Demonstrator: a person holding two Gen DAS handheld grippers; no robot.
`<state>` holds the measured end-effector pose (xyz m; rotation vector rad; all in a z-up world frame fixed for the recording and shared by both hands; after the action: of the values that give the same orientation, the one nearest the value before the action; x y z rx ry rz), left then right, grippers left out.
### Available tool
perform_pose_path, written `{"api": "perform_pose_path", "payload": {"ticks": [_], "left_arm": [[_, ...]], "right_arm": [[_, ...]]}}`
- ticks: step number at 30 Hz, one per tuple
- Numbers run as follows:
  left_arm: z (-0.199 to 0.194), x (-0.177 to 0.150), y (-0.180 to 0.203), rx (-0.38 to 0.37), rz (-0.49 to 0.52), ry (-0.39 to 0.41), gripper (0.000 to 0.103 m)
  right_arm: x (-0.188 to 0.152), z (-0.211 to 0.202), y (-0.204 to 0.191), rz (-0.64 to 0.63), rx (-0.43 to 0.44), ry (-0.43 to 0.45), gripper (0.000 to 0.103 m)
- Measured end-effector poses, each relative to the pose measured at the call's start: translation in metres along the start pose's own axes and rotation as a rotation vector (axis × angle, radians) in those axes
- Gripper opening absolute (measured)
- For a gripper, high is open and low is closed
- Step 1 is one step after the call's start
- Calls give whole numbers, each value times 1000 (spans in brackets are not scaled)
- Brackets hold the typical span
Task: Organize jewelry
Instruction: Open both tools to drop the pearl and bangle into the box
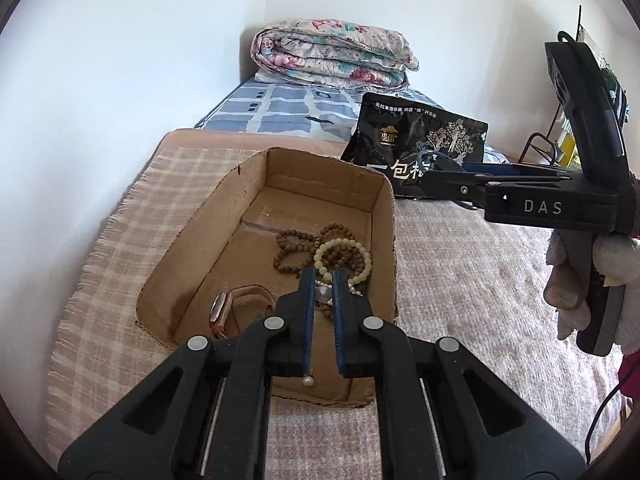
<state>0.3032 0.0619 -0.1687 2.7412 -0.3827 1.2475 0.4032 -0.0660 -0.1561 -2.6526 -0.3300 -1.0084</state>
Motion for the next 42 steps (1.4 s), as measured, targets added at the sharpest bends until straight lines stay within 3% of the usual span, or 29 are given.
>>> {"api": "perform_pose_path", "payload": {"ticks": [17,21,23,24,25,42], "left_arm": [[2,-5,-24,13,-36,-3,7],[3,-5,-24,5,-41,-15,7],[3,-6,-23,5,-43,-25,18],[3,-5,-23,6,-45,-23,35],[1,-5,-23,11,-48,-12,40],[-34,4,-13,39,-35,28,40]], "right_arm": [[8,38,-46,-21,42,-25,74],[8,37,-47,-28,23,-18,83],[10,35,-46,-20,22,-9,85],[10,34,-44,-13,25,-8,85],[11,33,-44,-6,30,-8,85],[8,-6,-38,12,8,22,85]]}}
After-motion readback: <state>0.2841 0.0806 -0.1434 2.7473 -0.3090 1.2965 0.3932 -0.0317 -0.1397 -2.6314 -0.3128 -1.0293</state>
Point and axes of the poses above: each gripper's, at about its wrist camera, not at the fingertips, and z roughly the way its jaws point, y to its right, x to its top, the point moved 8 cm from there along z, roughly the way its jaws point, and after that the axes turned 11 degrees about z, right-handed, at the moved point
